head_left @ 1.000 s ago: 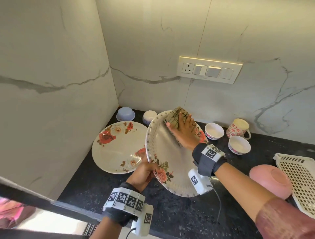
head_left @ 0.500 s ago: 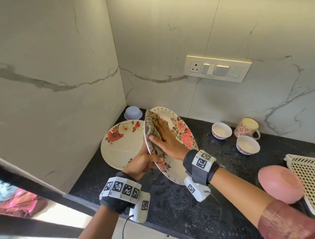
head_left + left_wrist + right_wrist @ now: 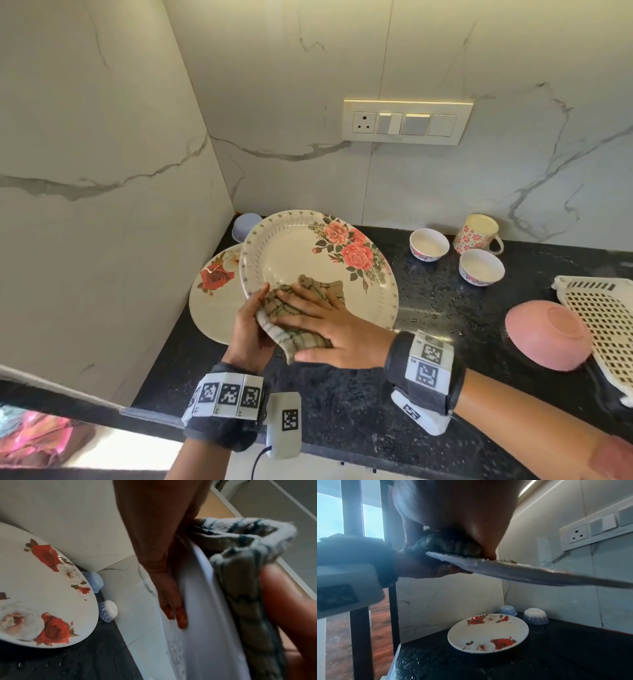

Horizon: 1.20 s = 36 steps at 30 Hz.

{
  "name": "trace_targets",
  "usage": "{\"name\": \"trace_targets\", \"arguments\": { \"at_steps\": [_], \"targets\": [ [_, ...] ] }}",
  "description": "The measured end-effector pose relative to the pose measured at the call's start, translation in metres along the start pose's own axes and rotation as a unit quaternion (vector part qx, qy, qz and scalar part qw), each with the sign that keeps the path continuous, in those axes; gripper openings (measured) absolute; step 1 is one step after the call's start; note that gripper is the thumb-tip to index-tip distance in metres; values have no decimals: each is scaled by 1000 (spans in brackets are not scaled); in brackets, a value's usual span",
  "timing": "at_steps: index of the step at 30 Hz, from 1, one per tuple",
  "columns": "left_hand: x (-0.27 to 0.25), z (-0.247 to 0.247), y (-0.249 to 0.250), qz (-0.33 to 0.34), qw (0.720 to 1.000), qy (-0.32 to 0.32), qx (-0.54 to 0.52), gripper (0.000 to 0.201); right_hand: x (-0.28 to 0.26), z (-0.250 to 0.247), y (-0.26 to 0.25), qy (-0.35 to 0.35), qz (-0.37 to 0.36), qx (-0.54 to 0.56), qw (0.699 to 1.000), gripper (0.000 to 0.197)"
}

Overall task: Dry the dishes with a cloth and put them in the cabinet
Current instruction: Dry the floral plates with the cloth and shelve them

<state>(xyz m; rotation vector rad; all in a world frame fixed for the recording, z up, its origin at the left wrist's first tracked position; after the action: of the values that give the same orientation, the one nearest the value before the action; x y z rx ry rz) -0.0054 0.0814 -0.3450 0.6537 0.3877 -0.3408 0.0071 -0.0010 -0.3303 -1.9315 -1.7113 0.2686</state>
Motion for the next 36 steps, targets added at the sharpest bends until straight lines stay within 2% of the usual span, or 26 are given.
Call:
{"name": "trace_targets", "arguments": {
  "at_steps": [2, 7, 11, 15, 17, 19, 21, 23, 25, 27, 30, 33, 36],
  "targets": [
    [1, -3, -2, -6, 999, 35, 8, 52, -17, 0, -3, 17, -10, -21, 1000, 64],
    [0, -14, 4, 42, 994, 101, 21, 44, -67, 3, 10, 24, 15, -82, 996, 57],
    [-2, -11, 8, 66, 989, 119, 62, 51, -102, -6, 42, 35, 131, -72, 988, 67],
    [-4, 1, 1, 82, 988, 112, 74, 52, -110, -35, 90, 108, 273, -51, 954, 77],
    [-5, 8, -4, 87, 987, 105, 84, 45, -96, -55, 107, 145, 292, -55, 944, 87],
    [-4, 13, -8, 85, 987, 102, 89, 33, -74, -74, 117, 166, 298, -55, 938, 83],
    [-3, 17, -9, 87, 987, 94, 93, 38, -48, -89, 116, 164, 291, -49, 941, 66],
    [-3, 23, -5, 95, 985, 84, 113, 51, -23, -98, 103, 159, 251, -45, 954, 59],
    [-3, 27, 1, 101, 985, 68, 119, 57, -1, -94, 85, 134, 196, -52, 970, 62],
    [-2, 28, 11, 111, 984, 63, 121, 62, 13, -80, 63, 125, 105, -104, 981, 73],
    [-5, 21, 23, 124, 982, 75, 121, 96, 1, -45, 44, 125, 12, -166, 978, 63],
    [-7, 6, 21, 113, 986, 84, 93, 106, -32, -26, 44, 123, -2, -168, 978, 60],
    [-7, 0, 15, 120, 985, 76, 95, 101, -57, -28, 57, 146, 30, -166, 975, 65]
  ]
}}
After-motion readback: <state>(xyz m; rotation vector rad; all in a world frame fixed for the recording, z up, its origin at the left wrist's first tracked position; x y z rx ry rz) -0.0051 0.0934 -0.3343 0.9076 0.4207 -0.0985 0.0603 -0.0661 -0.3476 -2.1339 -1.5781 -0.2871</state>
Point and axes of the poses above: each hand's wrist, its own x-axis towards the middle knuckle, its own z-axis out of the palm, y = z × x, the point moved 8 cm from there along x, towards the middle knuckle, and after that the axes turned 14 degrees about -z, right-handed, at the moved point
